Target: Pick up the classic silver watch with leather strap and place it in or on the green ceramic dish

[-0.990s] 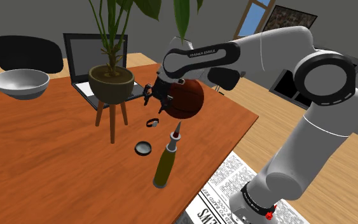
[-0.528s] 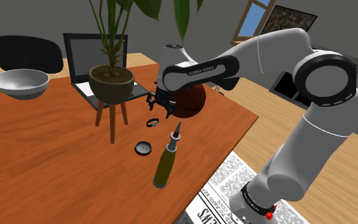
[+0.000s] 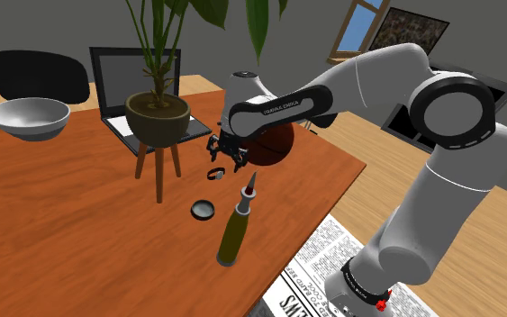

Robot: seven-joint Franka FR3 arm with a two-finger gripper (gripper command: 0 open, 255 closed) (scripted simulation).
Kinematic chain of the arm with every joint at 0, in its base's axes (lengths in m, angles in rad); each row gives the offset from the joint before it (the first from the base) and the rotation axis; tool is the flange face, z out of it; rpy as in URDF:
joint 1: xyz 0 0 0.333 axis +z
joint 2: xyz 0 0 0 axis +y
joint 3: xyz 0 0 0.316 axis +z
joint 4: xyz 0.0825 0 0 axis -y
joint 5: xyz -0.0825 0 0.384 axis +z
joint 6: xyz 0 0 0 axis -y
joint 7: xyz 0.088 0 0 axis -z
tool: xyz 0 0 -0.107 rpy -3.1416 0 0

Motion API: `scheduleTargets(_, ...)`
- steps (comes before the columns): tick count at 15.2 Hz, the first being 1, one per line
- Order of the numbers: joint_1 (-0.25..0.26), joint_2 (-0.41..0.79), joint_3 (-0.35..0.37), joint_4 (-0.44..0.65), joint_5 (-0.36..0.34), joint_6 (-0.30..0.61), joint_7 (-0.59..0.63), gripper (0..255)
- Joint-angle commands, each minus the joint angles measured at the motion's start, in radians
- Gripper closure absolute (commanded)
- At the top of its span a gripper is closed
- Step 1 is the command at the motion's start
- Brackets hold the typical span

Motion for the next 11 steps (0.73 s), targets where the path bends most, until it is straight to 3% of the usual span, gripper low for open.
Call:
scheduleTargets(1, 0.0, 0.0, 0.0, 0.0, 0.0, 0.0, 0.0, 0)
scheduleTargets(3, 0.0, 0.0, 0.0, 0.0, 0.0, 0.0, 0.0, 0)
scheduleTargets(4, 0.0, 0.0, 0.0, 0.0, 0.0, 0.0, 0.0, 255)
scheduleTargets(11, 0.0, 0.0, 0.0, 0.0, 0.0, 0.0, 0.0, 255)
